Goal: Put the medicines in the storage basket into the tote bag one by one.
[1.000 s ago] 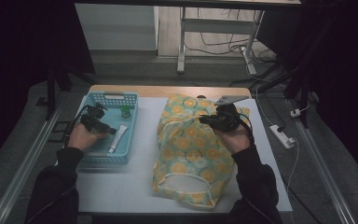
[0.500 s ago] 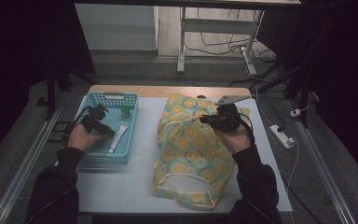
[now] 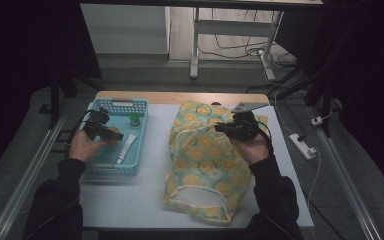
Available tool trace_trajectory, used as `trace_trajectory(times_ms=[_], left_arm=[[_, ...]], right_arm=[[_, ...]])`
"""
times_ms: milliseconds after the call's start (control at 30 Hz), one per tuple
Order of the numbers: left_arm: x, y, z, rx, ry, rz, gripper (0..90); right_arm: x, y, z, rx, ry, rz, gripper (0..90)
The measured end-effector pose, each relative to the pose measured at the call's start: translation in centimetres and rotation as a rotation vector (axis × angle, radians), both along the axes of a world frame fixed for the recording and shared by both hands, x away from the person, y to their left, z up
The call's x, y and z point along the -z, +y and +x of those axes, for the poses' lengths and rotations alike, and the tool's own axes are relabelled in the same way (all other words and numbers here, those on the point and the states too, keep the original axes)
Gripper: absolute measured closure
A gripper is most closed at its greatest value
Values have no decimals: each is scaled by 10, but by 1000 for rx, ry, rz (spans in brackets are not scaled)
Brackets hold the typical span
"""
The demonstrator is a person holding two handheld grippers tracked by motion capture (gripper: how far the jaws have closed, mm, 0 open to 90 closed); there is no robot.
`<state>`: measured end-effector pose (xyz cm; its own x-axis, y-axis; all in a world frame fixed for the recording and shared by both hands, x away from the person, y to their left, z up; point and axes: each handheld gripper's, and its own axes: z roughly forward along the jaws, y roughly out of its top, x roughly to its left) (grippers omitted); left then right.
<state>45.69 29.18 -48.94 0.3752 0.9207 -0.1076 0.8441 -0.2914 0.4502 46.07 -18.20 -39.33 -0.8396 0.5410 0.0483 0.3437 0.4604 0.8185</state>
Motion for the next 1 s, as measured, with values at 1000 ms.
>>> trace_trajectory(times_ms=[1000], left_arm=[[-61,-39,-39,200,-150,-149,205]], right_arm=[[0,-1,0,10,-4,7,899]])
